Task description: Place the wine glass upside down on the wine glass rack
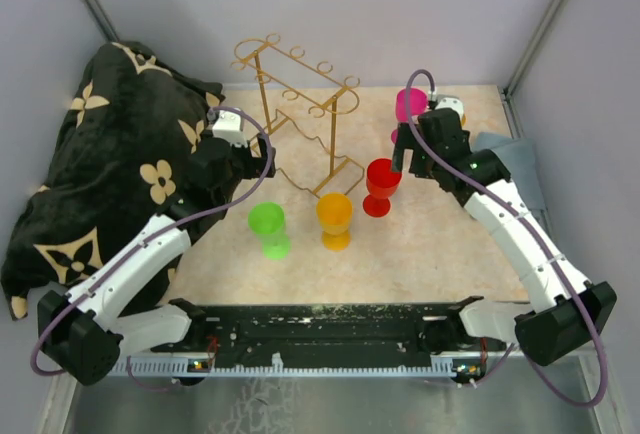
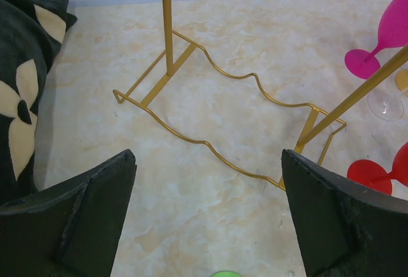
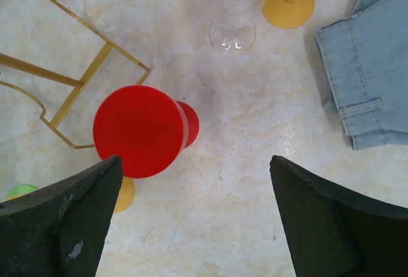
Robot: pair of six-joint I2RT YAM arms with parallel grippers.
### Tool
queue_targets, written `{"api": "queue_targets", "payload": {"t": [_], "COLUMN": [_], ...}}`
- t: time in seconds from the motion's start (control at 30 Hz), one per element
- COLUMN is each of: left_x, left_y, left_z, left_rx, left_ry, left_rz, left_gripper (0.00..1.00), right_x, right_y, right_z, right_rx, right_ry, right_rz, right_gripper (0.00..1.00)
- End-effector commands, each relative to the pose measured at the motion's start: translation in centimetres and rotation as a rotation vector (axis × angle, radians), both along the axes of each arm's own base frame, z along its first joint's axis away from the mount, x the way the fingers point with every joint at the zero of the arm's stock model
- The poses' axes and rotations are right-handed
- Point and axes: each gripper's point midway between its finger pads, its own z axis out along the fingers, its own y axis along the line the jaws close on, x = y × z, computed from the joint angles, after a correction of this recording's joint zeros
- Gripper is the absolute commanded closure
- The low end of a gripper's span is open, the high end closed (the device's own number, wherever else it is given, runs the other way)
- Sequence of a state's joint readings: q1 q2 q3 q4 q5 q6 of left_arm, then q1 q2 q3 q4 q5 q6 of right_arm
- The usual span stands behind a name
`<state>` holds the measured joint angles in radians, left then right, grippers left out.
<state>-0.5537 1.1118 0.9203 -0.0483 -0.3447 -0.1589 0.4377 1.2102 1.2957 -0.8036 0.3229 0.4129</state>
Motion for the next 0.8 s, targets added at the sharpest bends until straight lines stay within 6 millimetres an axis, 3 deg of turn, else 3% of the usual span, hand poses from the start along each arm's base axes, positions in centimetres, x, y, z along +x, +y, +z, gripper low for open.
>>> {"api": "queue_targets", "payload": {"t": [0.0,0.5,0.77], "left_x": [0.3,-0.5,-1.3], "left_y": [-0.3,0.8,-0.1], "left_z": [1.1,1.1,0.1], "left_rx": [-0.016,-0.025,-0.040], "left_ry": [-0.017,0.017,0.046], "left_rz": [-0.006,0.039,-0.022], "left_gripper": [0.00,0.00,0.00], "right_x": [0.1,-0.3,0.1], "right_y": [1.0,1.8,2.7], "right_z": [1.9,3.6,1.1], "right_rx": [0.052,0.080,0.042], "right_ry": [-0.078,-0.156,-0.056], "right_rz": [0.031,0.118,0.170], "right_gripper": [0.02,0.03,0.09]}}
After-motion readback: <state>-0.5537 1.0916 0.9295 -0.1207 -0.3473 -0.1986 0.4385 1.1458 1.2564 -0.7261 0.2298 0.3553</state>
